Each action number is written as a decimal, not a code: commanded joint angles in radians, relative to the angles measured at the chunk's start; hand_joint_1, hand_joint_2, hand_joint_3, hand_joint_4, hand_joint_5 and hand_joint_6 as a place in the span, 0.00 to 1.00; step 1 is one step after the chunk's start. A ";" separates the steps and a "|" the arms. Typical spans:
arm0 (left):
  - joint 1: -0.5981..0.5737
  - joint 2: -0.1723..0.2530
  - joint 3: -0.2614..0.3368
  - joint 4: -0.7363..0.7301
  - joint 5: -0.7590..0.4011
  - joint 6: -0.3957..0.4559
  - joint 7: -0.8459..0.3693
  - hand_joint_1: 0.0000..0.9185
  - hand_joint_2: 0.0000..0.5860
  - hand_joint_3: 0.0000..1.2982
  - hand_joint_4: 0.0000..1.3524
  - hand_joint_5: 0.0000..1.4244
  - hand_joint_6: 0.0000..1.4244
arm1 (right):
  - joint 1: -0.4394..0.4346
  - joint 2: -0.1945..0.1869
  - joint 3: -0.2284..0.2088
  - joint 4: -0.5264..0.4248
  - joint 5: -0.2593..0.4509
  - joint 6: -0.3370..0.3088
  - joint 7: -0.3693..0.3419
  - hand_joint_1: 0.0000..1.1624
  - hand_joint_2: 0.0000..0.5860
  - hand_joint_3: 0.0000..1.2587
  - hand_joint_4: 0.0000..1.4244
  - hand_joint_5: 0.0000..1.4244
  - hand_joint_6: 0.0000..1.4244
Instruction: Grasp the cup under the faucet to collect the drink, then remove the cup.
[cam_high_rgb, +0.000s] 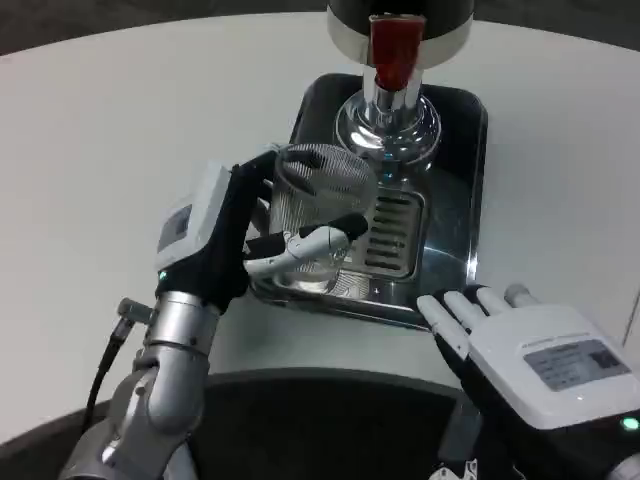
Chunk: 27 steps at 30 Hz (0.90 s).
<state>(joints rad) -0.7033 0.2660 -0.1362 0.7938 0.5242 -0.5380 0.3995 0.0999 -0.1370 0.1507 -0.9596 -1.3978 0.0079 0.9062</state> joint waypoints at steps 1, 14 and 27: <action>-0.055 -0.018 -0.024 0.068 0.010 -0.015 0.057 0.51 0.58 0.65 0.76 0.57 0.63 | 0.026 0.003 -0.011 -0.030 0.012 -0.015 -0.001 0.53 0.48 0.00 0.00 0.00 0.00; -0.195 -0.075 -0.101 0.263 0.036 -0.010 0.156 0.49 0.59 0.65 0.76 0.58 0.63 | 0.056 0.017 -0.027 -0.042 0.022 -0.020 -0.001 0.53 0.48 0.00 0.00 0.00 0.00; -0.214 -0.096 -0.154 0.311 0.043 -0.009 0.179 0.49 0.59 0.65 0.75 0.59 0.65 | 0.067 0.009 -0.052 -0.038 0.049 -0.020 -0.008 0.53 0.48 0.00 0.00 0.00 0.00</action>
<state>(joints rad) -0.9176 0.1717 -0.2749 1.0850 0.5586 -0.5462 0.5784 0.1518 -0.1277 0.1048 -0.9885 -1.3592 -0.0030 0.9061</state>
